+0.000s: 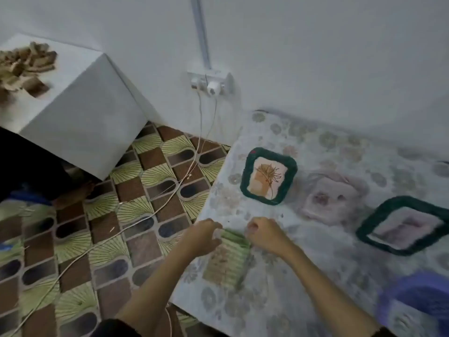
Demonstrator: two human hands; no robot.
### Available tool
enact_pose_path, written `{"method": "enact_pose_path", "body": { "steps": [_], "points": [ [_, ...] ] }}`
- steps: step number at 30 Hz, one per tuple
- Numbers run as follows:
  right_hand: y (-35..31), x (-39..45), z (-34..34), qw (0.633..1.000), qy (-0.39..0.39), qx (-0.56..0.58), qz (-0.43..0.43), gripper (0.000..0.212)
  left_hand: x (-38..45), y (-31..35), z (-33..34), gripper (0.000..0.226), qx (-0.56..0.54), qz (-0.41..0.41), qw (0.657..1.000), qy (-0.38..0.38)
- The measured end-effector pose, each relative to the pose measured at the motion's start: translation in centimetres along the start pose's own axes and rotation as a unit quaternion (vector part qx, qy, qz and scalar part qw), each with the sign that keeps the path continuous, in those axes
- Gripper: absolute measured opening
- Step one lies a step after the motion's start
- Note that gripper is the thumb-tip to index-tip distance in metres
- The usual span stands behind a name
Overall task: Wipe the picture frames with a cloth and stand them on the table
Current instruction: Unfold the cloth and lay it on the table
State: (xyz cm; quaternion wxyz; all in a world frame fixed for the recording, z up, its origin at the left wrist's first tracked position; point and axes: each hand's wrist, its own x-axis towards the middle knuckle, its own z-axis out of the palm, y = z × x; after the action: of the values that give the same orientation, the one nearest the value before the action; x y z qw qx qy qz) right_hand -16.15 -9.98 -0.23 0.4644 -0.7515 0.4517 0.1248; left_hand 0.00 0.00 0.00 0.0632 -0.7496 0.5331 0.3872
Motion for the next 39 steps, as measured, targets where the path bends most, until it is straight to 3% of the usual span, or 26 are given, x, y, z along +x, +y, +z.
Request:
{"method": "enact_pose_path", "body": {
  "steps": [4,6,9,13,16,19,23,27,32,35,37,39],
  "points": [
    [3.4,2.5,4.7,0.999,-0.019,-0.027,-0.026,0.029,2.7,-0.9,4.5,0.048,0.027,-0.004,0.999,0.035],
    [5.0,3.5,6.9,0.996,-0.034,-0.068,-0.044,0.041,3.7,-1.3,6.3,0.046,0.033,0.011,0.998,0.047],
    [6.9,4.1,8.9,0.988,0.014,-0.126,-0.09,0.038,4.8,-2.1,8.0,0.033,0.052,0.046,0.992,0.109],
    [8.2,4.1,8.9,0.987,0.07,-0.052,-0.135,0.015,5.4,-3.2,8.1,0.012,-0.035,0.108,0.986,0.122],
    [8.5,3.1,7.3,0.984,0.097,0.012,-0.152,0.029,4.8,-3.3,6.5,0.006,-0.117,0.144,0.972,0.145],
    [8.2,-0.5,5.9,0.978,0.127,0.013,-0.163,0.025,2.2,-1.6,5.0,0.003,-0.171,0.2,0.95,0.168],
    [7.3,-7.0,5.5,0.967,0.166,-0.106,-0.162,0.026,-2.9,0.6,4.7,0.012,-0.16,0.265,0.922,0.234],
    [4.3,-16.8,6.1,0.944,0.28,-0.006,-0.176,0.02,-10.7,2.0,3.7,0.008,-0.152,0.309,0.894,0.286],
    [1.3,-23.7,4.9,0.895,0.403,-0.023,-0.189,0.016,-16.2,3.9,1.9,0.011,-0.248,0.338,0.85,0.319],
    [0.5,-26.4,5.1,0.863,0.45,0.085,-0.213,0.017,-17.6,5.4,2.0,0.019,-0.29,0.344,0.833,0.323],
    [0.9,-28.1,4.9,0.873,0.421,0.137,-0.203,0.016,-18.1,6.5,2.1,0.021,-0.332,0.341,0.82,0.319],
    [2.0,-29.7,4.6,0.927,0.312,0.132,-0.162,0.028,-18.6,7.4,2.1,0.021,-0.36,0.334,0.81,0.32]
  ]
}}
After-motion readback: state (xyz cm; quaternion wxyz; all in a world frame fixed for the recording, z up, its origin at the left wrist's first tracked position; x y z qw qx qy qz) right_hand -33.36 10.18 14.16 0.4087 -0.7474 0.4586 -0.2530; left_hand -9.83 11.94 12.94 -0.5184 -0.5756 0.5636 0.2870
